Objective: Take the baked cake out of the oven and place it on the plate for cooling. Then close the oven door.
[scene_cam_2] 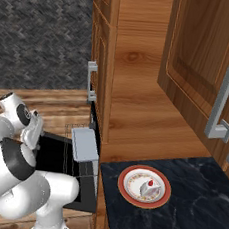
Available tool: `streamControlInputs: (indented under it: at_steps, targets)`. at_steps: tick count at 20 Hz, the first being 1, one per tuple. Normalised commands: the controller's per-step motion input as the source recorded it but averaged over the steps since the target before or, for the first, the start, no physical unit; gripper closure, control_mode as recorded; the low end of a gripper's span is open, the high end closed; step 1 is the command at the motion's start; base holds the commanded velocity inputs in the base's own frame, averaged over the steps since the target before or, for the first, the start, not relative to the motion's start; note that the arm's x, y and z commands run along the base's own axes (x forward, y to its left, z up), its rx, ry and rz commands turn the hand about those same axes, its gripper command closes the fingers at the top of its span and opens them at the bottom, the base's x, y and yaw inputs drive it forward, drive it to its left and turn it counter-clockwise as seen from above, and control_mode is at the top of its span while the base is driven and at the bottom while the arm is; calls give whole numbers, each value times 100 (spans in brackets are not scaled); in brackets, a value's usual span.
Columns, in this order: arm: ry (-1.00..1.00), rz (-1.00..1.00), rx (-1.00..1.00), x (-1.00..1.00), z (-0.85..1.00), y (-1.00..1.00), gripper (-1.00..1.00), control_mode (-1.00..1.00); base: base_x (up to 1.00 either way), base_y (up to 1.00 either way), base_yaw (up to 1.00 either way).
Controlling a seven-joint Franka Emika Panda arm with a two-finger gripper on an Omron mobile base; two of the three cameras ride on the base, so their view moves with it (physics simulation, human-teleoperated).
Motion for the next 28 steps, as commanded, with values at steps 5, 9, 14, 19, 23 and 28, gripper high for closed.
streamControlInputs:
  at_steps: [5, 9, 14, 19, 23, 28]
  targets:
    - [0, 11, 0, 26, -43, 4, -100, -100, 0, 0, 0]
    - [0, 6, 0, 13, -38, 5, -100, -100, 0, 0, 0]
    - [0, 1, 0, 3, -35, 6, -100, -100, 0, 0, 0]
    - [0, 0, 0, 6, -29, 8, -100, -100, 0, 0, 0]
    - [0, 0, 0, 12, -25, 1, -100, -100, 0, 0, 0]
    - [0, 0, 0, 18, -19, 0, -100, -100, 0, 0, 0]
